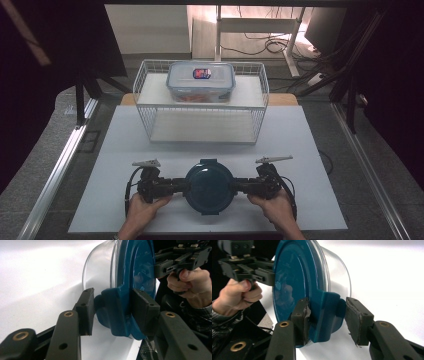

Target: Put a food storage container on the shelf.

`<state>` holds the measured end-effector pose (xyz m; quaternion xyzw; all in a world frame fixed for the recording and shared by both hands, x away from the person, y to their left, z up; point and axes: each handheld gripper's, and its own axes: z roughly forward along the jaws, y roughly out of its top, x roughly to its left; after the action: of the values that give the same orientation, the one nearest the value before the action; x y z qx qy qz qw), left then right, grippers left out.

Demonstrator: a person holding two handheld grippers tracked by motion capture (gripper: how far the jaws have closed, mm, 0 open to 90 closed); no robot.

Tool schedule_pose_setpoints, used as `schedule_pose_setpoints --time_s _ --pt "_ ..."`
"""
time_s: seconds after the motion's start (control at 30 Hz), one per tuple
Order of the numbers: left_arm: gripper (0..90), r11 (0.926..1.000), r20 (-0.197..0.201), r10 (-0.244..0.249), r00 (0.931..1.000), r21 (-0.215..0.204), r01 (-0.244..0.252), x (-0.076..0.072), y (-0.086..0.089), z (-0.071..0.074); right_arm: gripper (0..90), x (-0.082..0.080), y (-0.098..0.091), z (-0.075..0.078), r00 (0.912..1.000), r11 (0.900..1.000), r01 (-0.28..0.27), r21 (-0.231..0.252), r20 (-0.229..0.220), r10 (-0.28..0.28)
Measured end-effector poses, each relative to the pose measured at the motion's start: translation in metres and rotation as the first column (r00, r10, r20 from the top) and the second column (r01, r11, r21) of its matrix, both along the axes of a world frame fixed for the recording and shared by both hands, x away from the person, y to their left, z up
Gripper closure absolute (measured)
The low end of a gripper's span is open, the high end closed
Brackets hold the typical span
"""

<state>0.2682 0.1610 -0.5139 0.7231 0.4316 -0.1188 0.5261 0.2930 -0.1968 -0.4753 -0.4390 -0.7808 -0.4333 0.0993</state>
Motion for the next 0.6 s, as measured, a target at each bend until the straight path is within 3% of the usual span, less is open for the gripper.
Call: schedule_pose_setpoints --time_s 0.27,0.6 --pt "56.1 0.9991 0.007 0.043 0.9991 0.004 -0.043 0.001 0.003 0.006 55.8 -0.004 0.008 0.007 0.9972 0.9984 -0.009 -0.055 0.073 0.013" --pt "56.1 0.9984 0.071 0.053 0.9961 0.017 -0.054 0.006 0.005 0.029 55.8 0.002 0.010 0.023 0.9918 0.9995 -0.014 -0.029 0.126 0.018"
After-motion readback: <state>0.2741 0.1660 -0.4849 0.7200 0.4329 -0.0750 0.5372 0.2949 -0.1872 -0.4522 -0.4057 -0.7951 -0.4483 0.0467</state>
